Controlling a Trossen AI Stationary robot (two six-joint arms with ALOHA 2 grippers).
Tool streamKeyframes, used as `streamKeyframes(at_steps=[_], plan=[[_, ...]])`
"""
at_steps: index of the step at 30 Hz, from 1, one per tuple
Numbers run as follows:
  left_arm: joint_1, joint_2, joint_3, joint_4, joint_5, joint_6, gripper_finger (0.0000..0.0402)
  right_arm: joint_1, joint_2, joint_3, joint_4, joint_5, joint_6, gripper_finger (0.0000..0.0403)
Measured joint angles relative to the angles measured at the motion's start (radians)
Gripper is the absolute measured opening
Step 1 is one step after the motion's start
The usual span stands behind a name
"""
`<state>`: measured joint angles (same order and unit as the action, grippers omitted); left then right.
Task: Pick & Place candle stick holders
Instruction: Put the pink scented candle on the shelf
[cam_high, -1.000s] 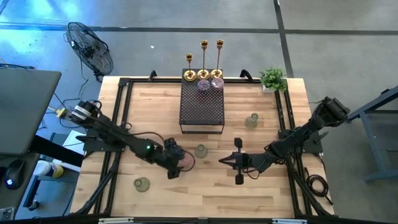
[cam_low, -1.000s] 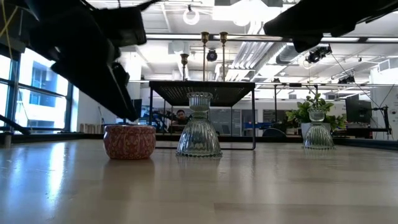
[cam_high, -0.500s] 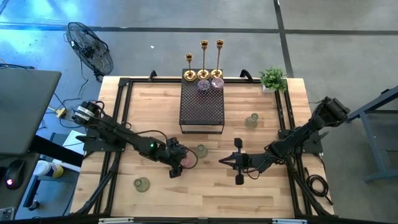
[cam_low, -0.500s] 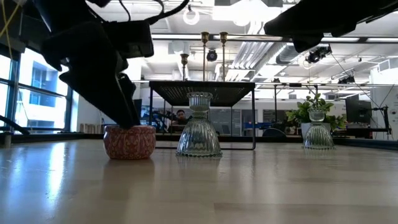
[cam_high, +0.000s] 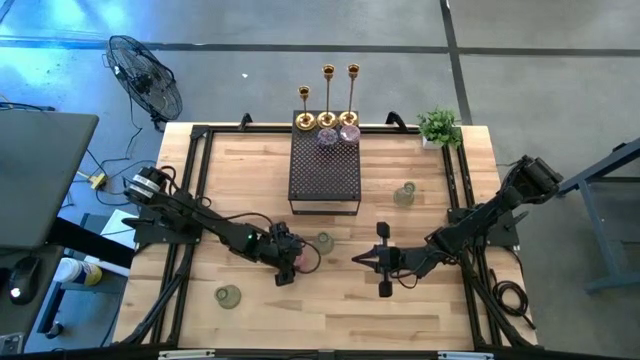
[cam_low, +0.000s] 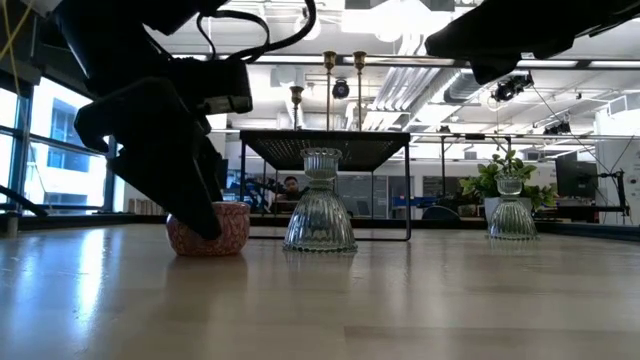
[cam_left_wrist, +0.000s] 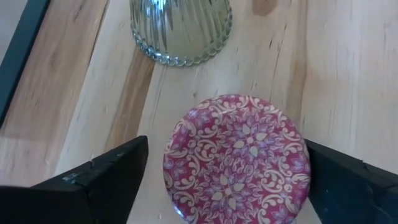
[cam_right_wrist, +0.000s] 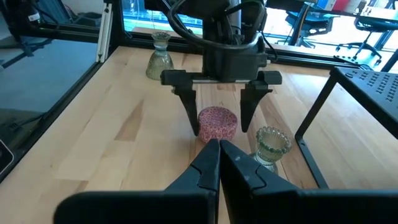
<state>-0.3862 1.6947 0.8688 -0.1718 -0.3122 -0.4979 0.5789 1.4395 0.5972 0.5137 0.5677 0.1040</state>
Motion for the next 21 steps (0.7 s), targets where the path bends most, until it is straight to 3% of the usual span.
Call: streamKeyframes(at_steps=[9, 15, 21], plan=[[0.000, 0.000, 0.000, 0.032, 0.015, 0.030, 0.0285, 0.000, 0.000, 0.000, 0.000, 0.000, 0.000, 0.0002], [0.000, -0.039, 0.006, 0.024, 0.091, 0.046, 0.0284, 0.000, 0.000, 0.000, 0.000, -0.001, 0.000, 0.0001], [0.000, -0.164, 0.114, -0.159, 0.082, 0.049, 0.0300, 0.000, 0.000, 0.000, 0.000, -0.002, 0.000, 0.0001]])
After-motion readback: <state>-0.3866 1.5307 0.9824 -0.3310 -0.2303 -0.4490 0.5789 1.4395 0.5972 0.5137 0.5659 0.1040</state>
